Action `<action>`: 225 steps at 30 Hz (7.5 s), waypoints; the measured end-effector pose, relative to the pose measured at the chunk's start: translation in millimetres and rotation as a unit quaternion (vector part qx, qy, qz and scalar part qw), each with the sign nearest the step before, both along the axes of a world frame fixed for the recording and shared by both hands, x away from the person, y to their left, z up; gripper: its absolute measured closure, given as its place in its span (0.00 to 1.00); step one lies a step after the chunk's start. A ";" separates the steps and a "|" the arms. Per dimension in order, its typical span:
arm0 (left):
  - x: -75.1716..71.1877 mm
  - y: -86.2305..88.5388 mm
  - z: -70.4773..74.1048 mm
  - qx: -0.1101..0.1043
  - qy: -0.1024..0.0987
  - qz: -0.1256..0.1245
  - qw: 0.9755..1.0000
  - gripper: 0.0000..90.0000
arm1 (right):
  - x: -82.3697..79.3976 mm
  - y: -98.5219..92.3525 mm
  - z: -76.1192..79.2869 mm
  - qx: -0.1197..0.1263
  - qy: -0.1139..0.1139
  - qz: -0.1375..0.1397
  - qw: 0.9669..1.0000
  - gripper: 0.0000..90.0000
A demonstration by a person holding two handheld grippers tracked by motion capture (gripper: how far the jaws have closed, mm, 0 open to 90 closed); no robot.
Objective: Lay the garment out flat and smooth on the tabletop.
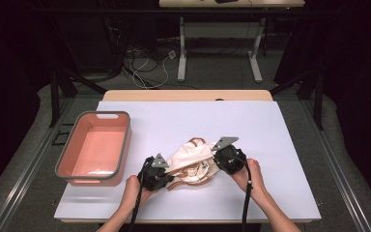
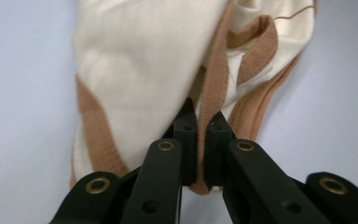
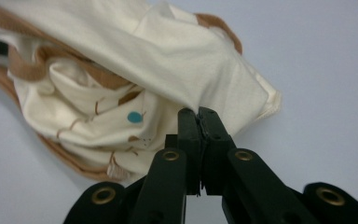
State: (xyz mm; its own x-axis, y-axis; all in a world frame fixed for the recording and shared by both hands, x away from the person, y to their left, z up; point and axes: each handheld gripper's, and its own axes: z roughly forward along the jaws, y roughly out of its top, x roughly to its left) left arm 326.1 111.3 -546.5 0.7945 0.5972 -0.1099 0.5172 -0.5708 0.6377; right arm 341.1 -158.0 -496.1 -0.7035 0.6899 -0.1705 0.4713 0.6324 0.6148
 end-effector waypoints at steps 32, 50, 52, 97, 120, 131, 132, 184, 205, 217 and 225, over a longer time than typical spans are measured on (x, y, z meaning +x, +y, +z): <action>3.5 3.4 -0.6 0.009 -0.006 0.018 1.000 0.97 | 7.5 10.0 -6.3 0.000 -0.029 0.001 1.000 0.97; 10.8 14.7 -2.0 0.023 -0.002 0.049 0.999 0.94 | 18.4 -22.7 -13.9 -0.029 0.036 -0.035 0.998 0.85; 10.7 14.0 -1.1 0.024 -0.002 0.043 0.999 0.89 | 17.1 -19.7 -11.3 -0.023 0.033 -0.024 0.999 0.72; 9.8 17.0 1.7 0.015 -0.027 0.067 0.997 0.96 | 18.0 -28.3 -16.2 -0.073 0.079 -0.027 0.994 0.98; 8.2 -0.7 5.3 -0.012 -0.032 0.025 0.999 0.57 | 25.1 14.5 -19.0 0.004 0.048 0.017 0.999 0.51; 6.3 -2.9 -1.0 0.006 -0.034 0.026 0.999 0.91 | 18.7 8.1 -16.7 -0.009 0.040 0.015 0.999 0.91; 6.4 -1.9 -0.5 0.008 -0.035 0.027 0.999 0.92 | 17.9 4.9 -13.9 -0.007 0.039 0.013 0.999 0.91; -18.4 -42.6 -0.3 0.015 -0.064 -0.044 0.997 0.51 | 12.4 -16.5 -14.6 -0.010 0.003 0.002 1.000 0.89; -4.2 -86.4 -8.8 0.021 -0.071 -0.048 0.996 0.95 | 12.0 -12.2 -11.8 -0.013 0.003 0.002 1.000 0.90; -25.2 -52.4 -8.9 0.018 -0.074 -0.074 0.994 0.96 | 11.3 -24.5 2.8 -0.011 -0.011 -0.033 0.999 0.92; -30.3 -26.2 -3.9 0.023 -0.061 -0.072 0.995 0.96 | 14.2 -25.8 -6.3 -0.049 0.036 -0.036 0.998 0.90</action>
